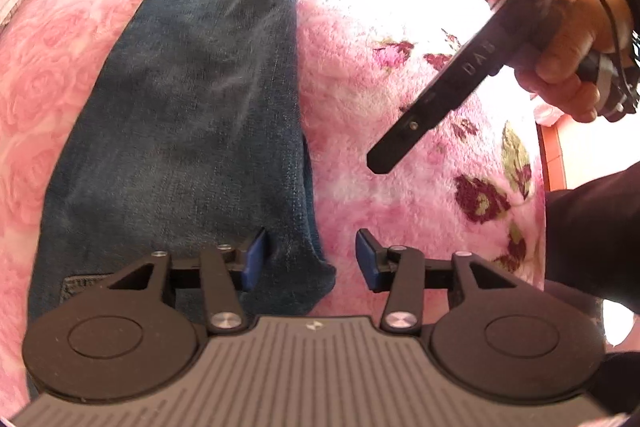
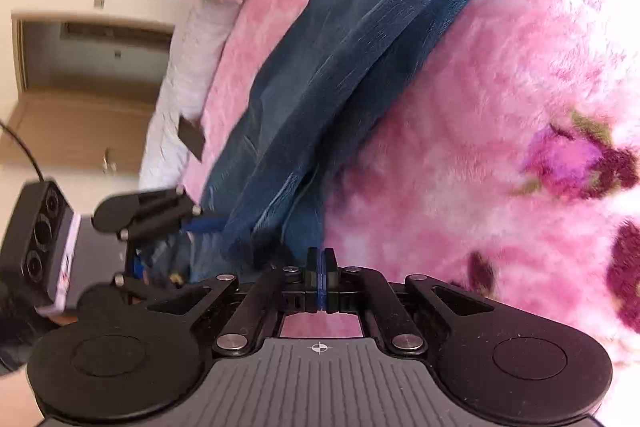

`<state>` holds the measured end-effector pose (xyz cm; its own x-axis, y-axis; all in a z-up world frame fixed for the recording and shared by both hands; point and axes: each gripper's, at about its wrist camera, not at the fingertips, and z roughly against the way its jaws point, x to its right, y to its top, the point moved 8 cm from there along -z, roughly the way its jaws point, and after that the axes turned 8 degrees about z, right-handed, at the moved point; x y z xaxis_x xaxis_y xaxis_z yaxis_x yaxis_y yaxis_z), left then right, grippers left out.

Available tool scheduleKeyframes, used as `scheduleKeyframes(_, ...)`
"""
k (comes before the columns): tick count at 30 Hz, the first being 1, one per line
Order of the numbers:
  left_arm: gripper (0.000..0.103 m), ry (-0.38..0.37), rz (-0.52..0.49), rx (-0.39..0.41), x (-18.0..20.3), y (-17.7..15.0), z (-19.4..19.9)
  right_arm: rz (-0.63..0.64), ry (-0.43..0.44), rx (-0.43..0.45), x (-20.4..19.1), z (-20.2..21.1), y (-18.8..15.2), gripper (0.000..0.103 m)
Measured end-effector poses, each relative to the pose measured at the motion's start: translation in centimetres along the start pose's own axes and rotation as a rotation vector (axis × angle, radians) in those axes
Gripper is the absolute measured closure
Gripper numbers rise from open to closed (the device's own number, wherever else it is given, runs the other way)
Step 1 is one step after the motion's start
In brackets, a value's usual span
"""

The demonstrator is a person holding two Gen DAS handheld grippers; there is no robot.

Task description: Fold clothes

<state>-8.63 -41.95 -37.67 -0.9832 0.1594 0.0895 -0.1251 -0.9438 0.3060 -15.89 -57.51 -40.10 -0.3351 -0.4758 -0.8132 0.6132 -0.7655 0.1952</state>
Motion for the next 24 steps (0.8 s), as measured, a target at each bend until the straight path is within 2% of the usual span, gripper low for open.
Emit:
scheduleKeyframes(3,0.061,0.014,0.006,-0.002,-0.2,-0.9,0.5,0.031,-0.012,-0.003,-0.8,-0.4,0.0,0.098)
scheduleKeyframes(5,0.061,0.024,0.009,-0.003,-0.3,-1.5,0.8,0.035,-0.011,0.002,-1.2,-0.7,0.1,0.091)
scheduleKeyframes(6,0.061,0.029,0.011,-0.003,-0.3,-1.8,1.0,0.037,-0.011,0.007,-1.4,-0.8,0.1,0.078)
scheduleKeyframes(7,0.061,0.033,0.013,-0.004,-0.4,-2.1,1.1,0.033,-0.005,0.022,-1.7,-0.7,0.3,0.061)
scheduleKeyframes(9,0.060,0.043,0.017,-0.005,-0.5,-2.8,1.4,0.021,0.017,0.058,-2.5,-0.3,0.7,0.049)
scheduleKeyframes(13,0.058,0.071,0.035,-0.015,-1.0,-4.4,2.0,-0.011,0.088,0.082,-3.8,-1.0,1.9,0.049)
scheduleKeyframes(18,0.058,0.166,0.153,-0.080,-4.8,-9.6,1.9,-0.091,0.093,-0.017,-2.8,-5.1,3.5,0.051)
scheduleKeyframes(19,0.058,0.175,0.173,-0.090,-5.3,-10.4,1.8,-0.053,0.107,0.021,-3.4,-4.8,4.5,0.067)
scheduleKeyframes(20,0.058,0.179,0.188,-0.091,-5.6,-11.1,1.9,-0.014,0.122,0.061,-4.0,-4.6,5.6,0.073)
scheduleKeyframes(21,0.058,0.182,0.199,-0.088,-5.8,-11.6,2.0,0.024,0.137,0.100,-4.6,-4.3,6.6,0.073)
scheduleKeyframes(24,0.058,0.182,0.214,-0.065,-5.8,-12.3,2.4,0.042,0.087,0.120,-4.2,-3.8,7.1,0.073)
